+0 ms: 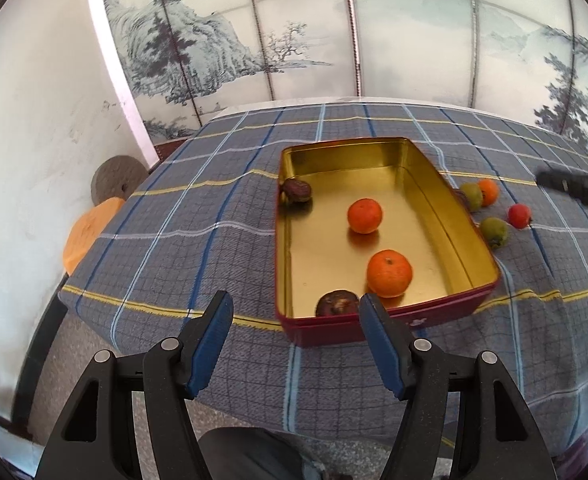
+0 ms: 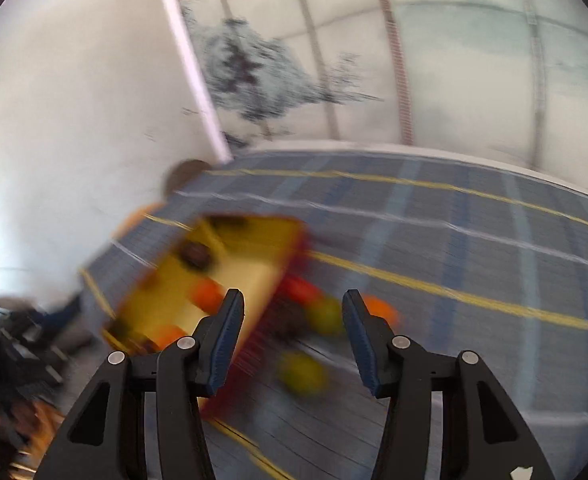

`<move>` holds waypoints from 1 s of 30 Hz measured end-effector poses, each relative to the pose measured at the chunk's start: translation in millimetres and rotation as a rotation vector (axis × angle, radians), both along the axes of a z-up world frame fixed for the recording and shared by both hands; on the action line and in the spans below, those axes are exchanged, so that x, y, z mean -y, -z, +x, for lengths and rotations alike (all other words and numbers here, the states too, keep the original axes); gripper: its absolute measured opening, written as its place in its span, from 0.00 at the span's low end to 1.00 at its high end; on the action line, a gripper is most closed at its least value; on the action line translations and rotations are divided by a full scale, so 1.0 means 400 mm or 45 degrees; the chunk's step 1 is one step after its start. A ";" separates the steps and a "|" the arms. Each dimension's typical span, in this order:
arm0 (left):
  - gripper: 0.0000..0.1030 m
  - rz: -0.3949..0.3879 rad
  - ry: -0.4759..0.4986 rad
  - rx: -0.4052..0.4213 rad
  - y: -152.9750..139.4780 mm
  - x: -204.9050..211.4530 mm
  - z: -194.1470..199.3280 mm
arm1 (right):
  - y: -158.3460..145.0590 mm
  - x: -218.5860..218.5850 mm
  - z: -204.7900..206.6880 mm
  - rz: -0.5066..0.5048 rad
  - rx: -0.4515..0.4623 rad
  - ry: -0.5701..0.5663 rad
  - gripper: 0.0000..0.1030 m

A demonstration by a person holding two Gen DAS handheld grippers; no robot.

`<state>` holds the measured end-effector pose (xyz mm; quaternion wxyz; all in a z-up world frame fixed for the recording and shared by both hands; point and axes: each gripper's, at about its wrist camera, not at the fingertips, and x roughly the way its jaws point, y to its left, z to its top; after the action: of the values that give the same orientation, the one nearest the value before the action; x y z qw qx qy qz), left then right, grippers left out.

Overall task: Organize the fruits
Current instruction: 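Reach the left gripper to the green persimmon and grasp it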

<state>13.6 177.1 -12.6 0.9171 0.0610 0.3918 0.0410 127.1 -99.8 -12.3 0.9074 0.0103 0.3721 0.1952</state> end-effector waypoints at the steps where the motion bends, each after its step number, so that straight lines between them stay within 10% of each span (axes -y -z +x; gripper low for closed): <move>1: 0.64 0.004 0.009 0.000 -0.002 0.007 0.000 | 0.017 0.037 -0.003 -0.043 -0.017 0.050 0.47; 9: 0.64 -0.001 0.193 -0.022 -0.029 0.092 0.016 | 0.118 0.358 -0.029 -0.104 -0.151 0.440 0.47; 19: 0.57 -0.110 0.701 -0.180 -0.074 0.313 0.130 | 0.159 0.435 -0.046 0.038 -0.170 0.460 0.56; 30: 0.37 -0.002 0.665 -0.415 0.067 0.455 0.315 | 0.154 0.452 -0.050 0.173 -0.170 0.428 0.62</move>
<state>139.4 -5.1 -39.2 0.8217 0.1648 0.5051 -0.2065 107.0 -280.5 -74.0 0.8977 0.1465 0.4105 0.0644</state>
